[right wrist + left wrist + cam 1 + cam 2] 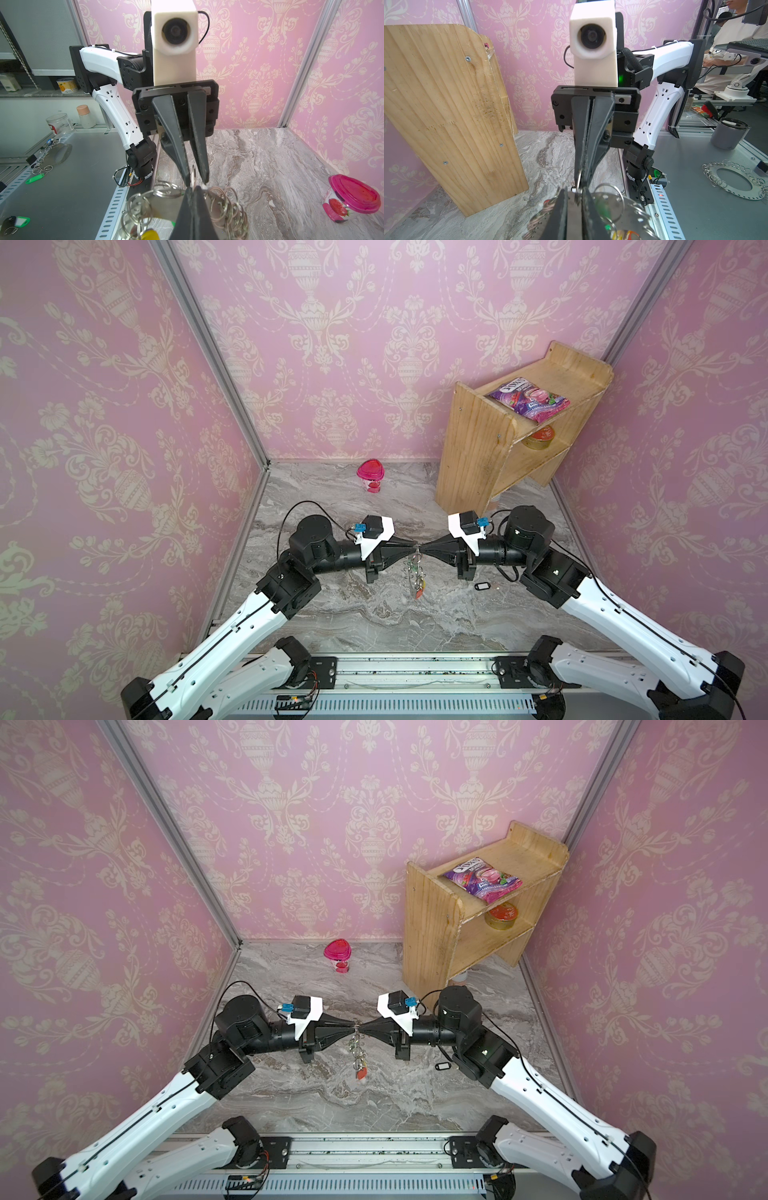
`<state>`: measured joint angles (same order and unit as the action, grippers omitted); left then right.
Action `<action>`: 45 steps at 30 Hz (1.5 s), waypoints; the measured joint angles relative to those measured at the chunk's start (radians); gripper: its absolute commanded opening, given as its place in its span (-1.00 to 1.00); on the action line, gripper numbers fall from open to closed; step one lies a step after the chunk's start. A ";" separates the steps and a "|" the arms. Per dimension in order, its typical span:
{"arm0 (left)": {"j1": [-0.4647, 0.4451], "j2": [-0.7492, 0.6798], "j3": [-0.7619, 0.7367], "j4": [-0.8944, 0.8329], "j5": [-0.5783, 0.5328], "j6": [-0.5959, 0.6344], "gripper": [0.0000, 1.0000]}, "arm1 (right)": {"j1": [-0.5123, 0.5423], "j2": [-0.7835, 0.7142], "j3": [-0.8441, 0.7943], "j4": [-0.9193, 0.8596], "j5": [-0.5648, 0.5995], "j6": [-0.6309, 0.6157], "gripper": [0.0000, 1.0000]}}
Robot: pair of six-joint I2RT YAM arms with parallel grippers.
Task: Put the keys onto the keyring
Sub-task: 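Open the right gripper and draw it back from the plate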
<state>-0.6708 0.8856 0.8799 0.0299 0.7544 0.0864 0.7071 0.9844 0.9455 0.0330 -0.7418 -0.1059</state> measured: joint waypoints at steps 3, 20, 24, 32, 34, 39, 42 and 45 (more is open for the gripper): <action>0.000 0.000 0.000 0.000 0.000 -0.003 -0.81 | 0.000 0.000 0.000 0.000 -0.001 0.003 -1.00; 0.000 -0.003 0.000 -0.032 0.015 0.015 -1.00 | 0.000 -0.009 0.011 -0.064 0.012 -0.026 -0.06; 0.000 -0.022 0.000 -0.054 0.010 0.051 -1.00 | 0.000 -0.043 0.014 -0.138 0.035 -0.055 0.02; 0.000 -0.040 0.003 -0.075 0.006 0.100 -1.00 | 0.000 -0.072 0.032 -0.257 0.082 -0.096 0.32; 0.000 -0.040 0.003 -0.079 0.001 0.108 -1.00 | 0.000 -0.076 0.032 -0.277 0.099 -0.093 0.48; 0.000 -0.041 0.002 -0.107 -0.036 0.127 -1.00 | 0.000 -0.098 0.027 -0.315 0.169 -0.024 0.99; 0.000 -0.060 -0.027 -0.100 -0.064 0.124 -1.00 | 0.000 -0.123 0.008 -0.334 0.229 0.040 1.00; 0.000 -0.097 -0.079 -0.098 -0.092 0.114 -1.00 | 0.000 -0.156 -0.032 -0.366 0.317 0.134 0.99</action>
<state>-0.6712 0.7887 0.8013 -0.0681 0.6621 0.2001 0.7071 0.8284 0.9138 -0.3332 -0.4244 0.0284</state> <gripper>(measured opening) 0.045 0.995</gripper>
